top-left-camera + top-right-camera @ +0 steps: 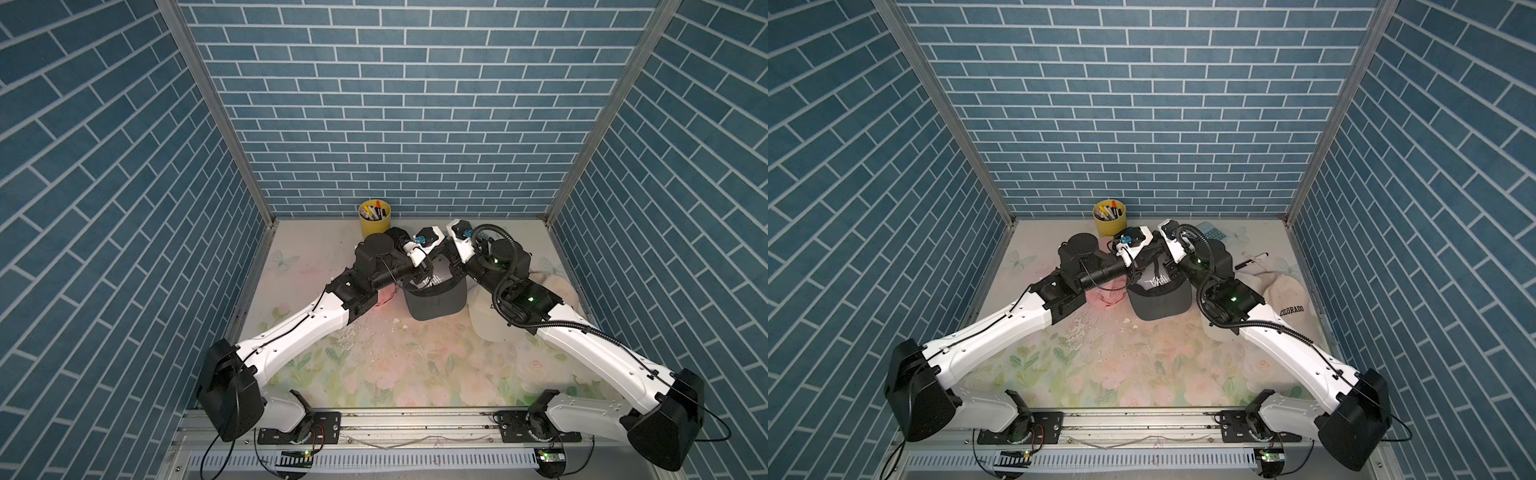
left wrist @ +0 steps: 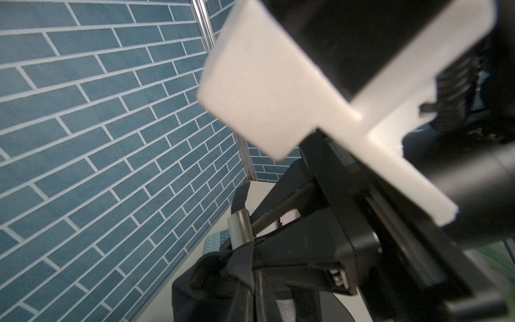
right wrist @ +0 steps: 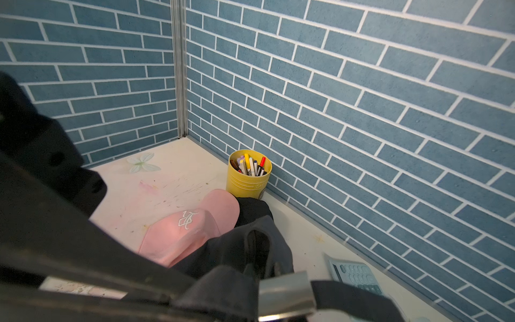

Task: Open the adjustable buckle of the baseball cap
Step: Pull the adjustable strap on the baseball cap.

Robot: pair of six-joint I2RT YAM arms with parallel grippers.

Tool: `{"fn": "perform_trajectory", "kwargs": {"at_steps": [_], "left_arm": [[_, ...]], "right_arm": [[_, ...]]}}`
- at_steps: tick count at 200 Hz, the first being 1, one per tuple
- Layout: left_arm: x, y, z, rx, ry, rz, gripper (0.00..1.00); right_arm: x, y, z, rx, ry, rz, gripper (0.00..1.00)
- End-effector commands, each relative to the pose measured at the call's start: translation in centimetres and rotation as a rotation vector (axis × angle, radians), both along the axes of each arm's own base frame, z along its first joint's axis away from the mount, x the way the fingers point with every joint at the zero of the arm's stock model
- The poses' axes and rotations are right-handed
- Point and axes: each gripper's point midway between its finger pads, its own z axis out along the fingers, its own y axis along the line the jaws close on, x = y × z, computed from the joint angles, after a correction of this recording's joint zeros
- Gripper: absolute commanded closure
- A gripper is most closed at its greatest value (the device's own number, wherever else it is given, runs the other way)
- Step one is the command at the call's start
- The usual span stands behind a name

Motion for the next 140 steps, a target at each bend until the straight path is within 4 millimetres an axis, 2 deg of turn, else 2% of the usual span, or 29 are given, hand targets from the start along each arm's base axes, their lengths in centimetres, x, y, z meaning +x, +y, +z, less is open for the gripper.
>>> {"fn": "perform_trajectory", "kwargs": {"at_steps": [1, 37, 58, 108, 140], "left_arm": [[-0.4, 0.6, 2.6, -0.04, -0.052, 0.007, 1.0], [-0.4, 0.6, 2.8, -0.044, -0.052, 0.007, 1.0], [-0.4, 0.7, 2.9, -0.046, -0.054, 0.01, 1.0], [-0.3, 0.7, 3.0, -0.048, -0.052, 0.014, 1.0], [-0.3, 0.9, 3.3, -0.05, -0.062, 0.024, 1.0]], "right_arm": [[-0.3, -0.5, 0.4, -0.032, -0.028, -0.011, 0.85], [-0.4, -0.5, 0.3, -0.048, -0.036, -0.005, 0.91], [-0.3, -0.6, 0.1, -0.067, -0.033, -0.013, 0.81], [-0.5, -0.5, -0.3, -0.088, -0.034, 0.001, 0.75], [-0.8, -0.7, -0.6, -0.106, -0.026, 0.003, 0.75]]}}
